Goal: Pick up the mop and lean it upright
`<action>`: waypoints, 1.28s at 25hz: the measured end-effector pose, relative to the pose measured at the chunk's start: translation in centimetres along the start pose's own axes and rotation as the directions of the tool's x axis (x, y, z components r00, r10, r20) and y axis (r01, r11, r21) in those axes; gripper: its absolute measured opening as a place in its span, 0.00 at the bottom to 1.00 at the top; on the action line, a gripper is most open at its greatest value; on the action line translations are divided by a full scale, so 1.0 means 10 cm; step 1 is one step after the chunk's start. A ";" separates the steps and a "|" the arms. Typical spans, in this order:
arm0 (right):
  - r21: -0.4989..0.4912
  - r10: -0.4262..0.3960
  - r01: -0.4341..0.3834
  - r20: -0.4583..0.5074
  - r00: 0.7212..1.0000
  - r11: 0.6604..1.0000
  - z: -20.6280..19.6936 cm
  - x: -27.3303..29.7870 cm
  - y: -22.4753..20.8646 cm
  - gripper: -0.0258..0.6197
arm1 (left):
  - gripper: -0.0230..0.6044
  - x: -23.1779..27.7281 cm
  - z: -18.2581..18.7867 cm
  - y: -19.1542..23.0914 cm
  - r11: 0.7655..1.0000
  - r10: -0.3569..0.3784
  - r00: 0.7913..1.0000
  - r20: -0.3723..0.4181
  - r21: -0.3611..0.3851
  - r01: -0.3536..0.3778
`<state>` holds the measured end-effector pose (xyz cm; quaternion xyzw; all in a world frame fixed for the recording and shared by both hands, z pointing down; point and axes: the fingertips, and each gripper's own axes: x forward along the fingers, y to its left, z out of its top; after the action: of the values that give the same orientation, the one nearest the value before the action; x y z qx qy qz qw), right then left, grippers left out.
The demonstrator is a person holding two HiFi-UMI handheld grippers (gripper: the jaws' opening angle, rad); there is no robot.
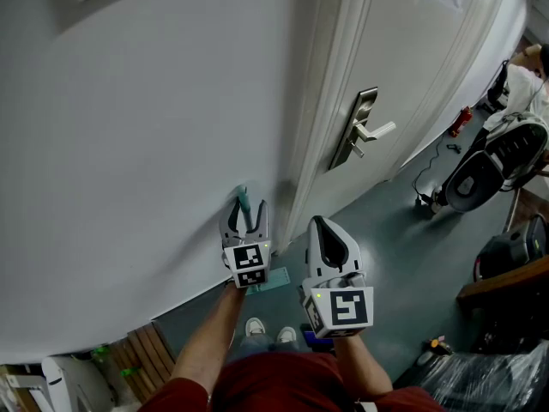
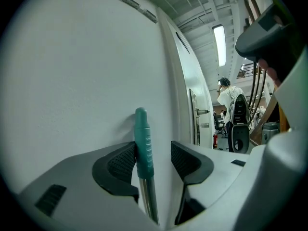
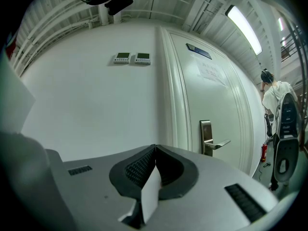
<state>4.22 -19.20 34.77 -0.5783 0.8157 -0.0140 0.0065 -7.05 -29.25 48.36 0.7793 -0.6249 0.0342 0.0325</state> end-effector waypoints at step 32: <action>0.008 0.015 -0.015 0.010 1.000 1.000 0.03 -0.04 0.02 0.07 | 0.63 -0.22 0.20 -0.01 0.995 0.014 0.999 0.046 0.094 -0.018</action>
<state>4.20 -18.80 34.49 -0.5720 0.8200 -0.0143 0.0132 -7.44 -27.29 46.16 0.7755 -0.6293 0.0461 -0.0187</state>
